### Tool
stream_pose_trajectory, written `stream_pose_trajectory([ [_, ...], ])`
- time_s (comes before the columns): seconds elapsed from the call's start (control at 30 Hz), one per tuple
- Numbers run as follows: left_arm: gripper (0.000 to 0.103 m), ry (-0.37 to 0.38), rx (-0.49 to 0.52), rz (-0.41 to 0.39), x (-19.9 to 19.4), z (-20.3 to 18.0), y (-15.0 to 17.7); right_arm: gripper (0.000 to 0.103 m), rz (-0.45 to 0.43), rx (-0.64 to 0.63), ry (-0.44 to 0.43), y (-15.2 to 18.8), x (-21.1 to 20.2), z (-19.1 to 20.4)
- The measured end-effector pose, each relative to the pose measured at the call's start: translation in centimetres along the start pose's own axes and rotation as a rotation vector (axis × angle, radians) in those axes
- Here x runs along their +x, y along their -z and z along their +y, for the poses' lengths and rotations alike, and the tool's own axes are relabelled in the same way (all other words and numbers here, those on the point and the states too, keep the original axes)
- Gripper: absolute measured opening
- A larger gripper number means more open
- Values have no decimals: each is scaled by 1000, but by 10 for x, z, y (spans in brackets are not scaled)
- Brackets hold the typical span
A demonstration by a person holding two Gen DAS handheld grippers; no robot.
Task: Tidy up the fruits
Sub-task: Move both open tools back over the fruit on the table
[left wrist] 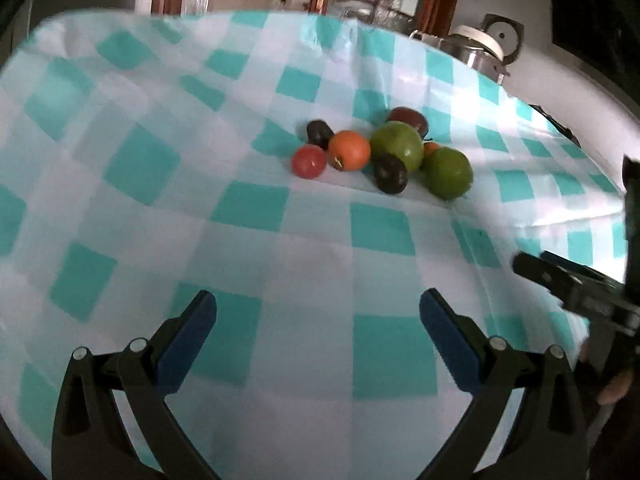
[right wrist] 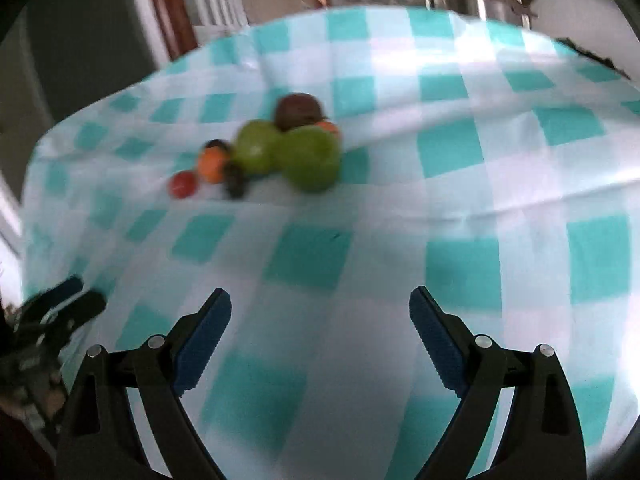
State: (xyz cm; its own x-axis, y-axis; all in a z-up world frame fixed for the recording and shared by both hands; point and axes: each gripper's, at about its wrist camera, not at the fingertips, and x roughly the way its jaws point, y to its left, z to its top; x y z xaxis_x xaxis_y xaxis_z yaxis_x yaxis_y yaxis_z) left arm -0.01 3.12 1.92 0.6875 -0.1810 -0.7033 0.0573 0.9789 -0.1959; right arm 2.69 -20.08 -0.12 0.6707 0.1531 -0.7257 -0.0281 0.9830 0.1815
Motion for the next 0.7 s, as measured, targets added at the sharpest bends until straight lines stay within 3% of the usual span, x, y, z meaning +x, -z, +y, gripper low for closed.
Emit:
stream_pose_trajectory([
  [0.2, 102, 55, -119, 17, 7, 19, 1, 88, 65, -90, 81, -39, 49, 17],
  [0.4, 101, 85, -106, 27, 7, 18, 2, 86, 96, -156, 96, -71, 85, 33],
  [0.47, 102, 91, -105, 28, 7, 17, 2, 78, 94, -176, 96, -75, 91, 36],
  [0.53, 102, 89, -105, 28, 7, 17, 2, 58, 74, -168, 41, -77, 92, 33],
  [0.57, 102, 88, -103, 29, 7, 16, 2, 55, 64, -164, 25, -77, 91, 32],
  [0.7, 101, 59, -58, 38, 9, 6, -1, 54, -9, -35, -4, -66, 68, 10],
])
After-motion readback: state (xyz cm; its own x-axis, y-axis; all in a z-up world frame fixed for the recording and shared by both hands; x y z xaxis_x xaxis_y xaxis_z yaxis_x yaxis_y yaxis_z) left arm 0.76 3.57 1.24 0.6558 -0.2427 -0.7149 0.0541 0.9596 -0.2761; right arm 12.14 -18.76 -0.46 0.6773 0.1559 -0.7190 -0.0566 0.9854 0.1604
